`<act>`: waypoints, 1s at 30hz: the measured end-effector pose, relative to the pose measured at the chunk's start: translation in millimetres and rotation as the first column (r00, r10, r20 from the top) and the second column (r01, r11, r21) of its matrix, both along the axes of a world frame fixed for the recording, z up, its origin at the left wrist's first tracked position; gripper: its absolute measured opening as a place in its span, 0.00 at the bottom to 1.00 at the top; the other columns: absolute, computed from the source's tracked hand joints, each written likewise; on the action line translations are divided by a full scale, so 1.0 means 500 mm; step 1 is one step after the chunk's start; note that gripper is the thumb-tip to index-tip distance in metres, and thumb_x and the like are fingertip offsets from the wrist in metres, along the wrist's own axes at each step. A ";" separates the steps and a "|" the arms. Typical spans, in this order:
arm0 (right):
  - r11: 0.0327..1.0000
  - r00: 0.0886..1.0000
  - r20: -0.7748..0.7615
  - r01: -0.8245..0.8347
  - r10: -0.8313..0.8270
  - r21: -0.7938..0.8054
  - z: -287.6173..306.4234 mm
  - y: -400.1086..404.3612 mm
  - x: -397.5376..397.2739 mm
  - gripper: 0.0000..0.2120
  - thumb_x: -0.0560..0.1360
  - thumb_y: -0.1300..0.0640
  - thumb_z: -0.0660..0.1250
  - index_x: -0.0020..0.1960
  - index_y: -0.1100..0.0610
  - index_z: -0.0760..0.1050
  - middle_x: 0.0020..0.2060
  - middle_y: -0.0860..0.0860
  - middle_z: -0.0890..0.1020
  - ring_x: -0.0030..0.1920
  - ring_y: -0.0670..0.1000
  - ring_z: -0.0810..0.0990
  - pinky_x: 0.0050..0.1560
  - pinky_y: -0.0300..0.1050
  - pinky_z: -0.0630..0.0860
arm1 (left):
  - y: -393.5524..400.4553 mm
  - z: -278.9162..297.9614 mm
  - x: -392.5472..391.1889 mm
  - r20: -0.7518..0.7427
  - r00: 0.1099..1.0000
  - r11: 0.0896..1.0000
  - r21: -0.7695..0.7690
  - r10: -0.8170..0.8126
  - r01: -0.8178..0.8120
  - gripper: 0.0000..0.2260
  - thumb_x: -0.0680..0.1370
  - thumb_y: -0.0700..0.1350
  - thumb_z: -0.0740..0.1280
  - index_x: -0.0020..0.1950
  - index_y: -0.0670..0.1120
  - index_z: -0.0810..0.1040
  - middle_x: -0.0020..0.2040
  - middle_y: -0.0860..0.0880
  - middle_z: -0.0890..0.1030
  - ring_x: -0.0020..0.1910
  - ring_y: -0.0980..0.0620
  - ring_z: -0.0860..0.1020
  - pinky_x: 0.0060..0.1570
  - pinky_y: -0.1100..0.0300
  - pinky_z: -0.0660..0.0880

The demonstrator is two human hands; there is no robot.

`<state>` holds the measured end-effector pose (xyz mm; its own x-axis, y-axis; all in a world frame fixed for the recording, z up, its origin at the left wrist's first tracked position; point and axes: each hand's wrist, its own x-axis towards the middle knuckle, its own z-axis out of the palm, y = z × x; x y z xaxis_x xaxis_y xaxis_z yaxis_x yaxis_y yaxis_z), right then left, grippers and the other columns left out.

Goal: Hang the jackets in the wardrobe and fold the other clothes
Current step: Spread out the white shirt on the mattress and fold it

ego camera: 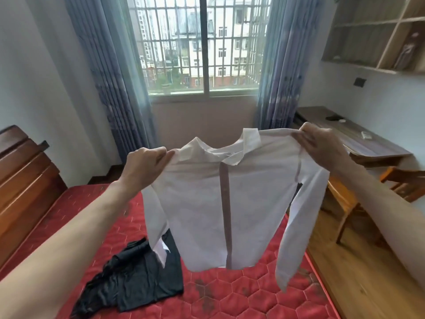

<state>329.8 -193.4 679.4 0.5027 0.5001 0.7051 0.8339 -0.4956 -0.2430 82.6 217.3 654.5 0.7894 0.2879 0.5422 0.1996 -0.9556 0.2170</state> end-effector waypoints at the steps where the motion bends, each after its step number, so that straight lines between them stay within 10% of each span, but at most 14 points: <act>1: 1.000 0.999 0.030 0.028 -0.028 -0.007 0.004 0.000 0.009 0.15 0.84 0.45 0.63 0.45 0.56 0.70 0.29 0.47 0.72 0.27 0.48 0.72 0.30 0.37 0.68 | 0.006 0.005 0.008 -0.020 1.000 1.000 -0.005 -0.017 0.017 0.30 0.77 0.73 0.53 0.34 0.47 0.64 0.28 0.48 0.72 0.35 0.35 0.75 0.39 0.48 0.73; 8: 0.984 0.989 0.080 0.132 -0.123 -0.122 -0.056 -0.041 -0.029 0.14 0.87 0.45 0.58 0.49 0.54 0.71 0.29 0.45 0.70 0.27 0.50 0.70 0.32 0.41 0.62 | 0.027 -0.064 -0.006 -0.060 0.981 0.974 -0.144 -0.185 0.175 0.29 0.78 0.66 0.68 0.33 0.48 0.58 0.26 0.50 0.61 0.33 0.42 0.59 0.32 0.51 0.64; 13: 0.990 0.965 -0.224 0.136 -0.138 -0.025 -0.215 -0.057 -0.137 0.13 0.86 0.46 0.60 0.47 0.51 0.72 0.31 0.45 0.75 0.32 0.43 0.78 0.30 0.33 0.68 | 0.004 -0.218 -0.037 -0.081 0.971 0.823 -0.549 -0.224 0.144 0.21 0.78 0.50 0.76 0.35 0.41 0.71 0.30 0.50 0.69 0.31 0.52 0.64 0.33 0.54 0.63; 16: 0.989 0.911 -0.383 0.139 -0.150 -0.058 -0.303 -0.061 -0.198 0.13 0.85 0.48 0.61 0.47 0.55 0.74 0.32 0.49 0.79 0.32 0.47 0.80 0.32 0.48 0.77 | -0.017 -0.293 -0.064 -0.168 0.958 0.729 -0.682 -0.234 0.059 0.17 0.80 0.45 0.73 0.41 0.36 0.72 0.34 0.47 0.70 0.34 0.51 0.67 0.36 0.55 0.64; 21: 0.990 0.821 -0.553 0.109 -0.143 -0.095 -0.392 -0.122 -0.267 0.13 0.84 0.44 0.63 0.44 0.50 0.74 0.28 0.48 0.76 0.28 0.46 0.75 0.30 0.43 0.69 | -0.026 -0.380 -0.131 -0.226 0.919 0.574 -0.819 -0.323 0.000 0.10 0.80 0.41 0.74 0.45 0.38 0.76 0.36 0.39 0.79 0.36 0.52 0.72 0.37 0.57 0.68; 27: 0.975 0.479 -0.869 -0.104 -0.125 -0.198 -0.434 -0.166 -0.294 0.11 0.82 0.54 0.68 0.42 0.55 0.81 0.33 0.48 0.77 0.38 0.50 0.73 0.40 0.44 0.69 | -0.031 -0.373 -0.154 -0.507 0.649 0.600 -0.794 -0.567 -0.097 0.13 0.75 0.40 0.78 0.40 0.40 0.75 0.35 0.49 0.71 0.35 0.53 0.68 0.33 0.60 0.64; 30: 0.892 0.328 -0.915 -0.301 -0.235 -0.337 -0.419 -0.207 -0.276 0.15 0.81 0.42 0.69 0.48 0.53 0.85 0.37 0.43 0.80 0.41 0.42 0.76 0.42 0.38 0.70 | -0.029 -0.321 -0.165 -0.572 0.430 0.587 -0.802 -0.698 -0.114 0.12 0.74 0.45 0.78 0.37 0.47 0.77 0.35 0.50 0.74 0.35 0.54 0.72 0.34 0.59 0.67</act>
<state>191.8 -296.7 470.1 0.6456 0.6004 -0.4720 0.2051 -0.7316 -0.6501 0.1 202.8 494.0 0.7924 -0.1600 -0.5886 0.3887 -0.6113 0.6894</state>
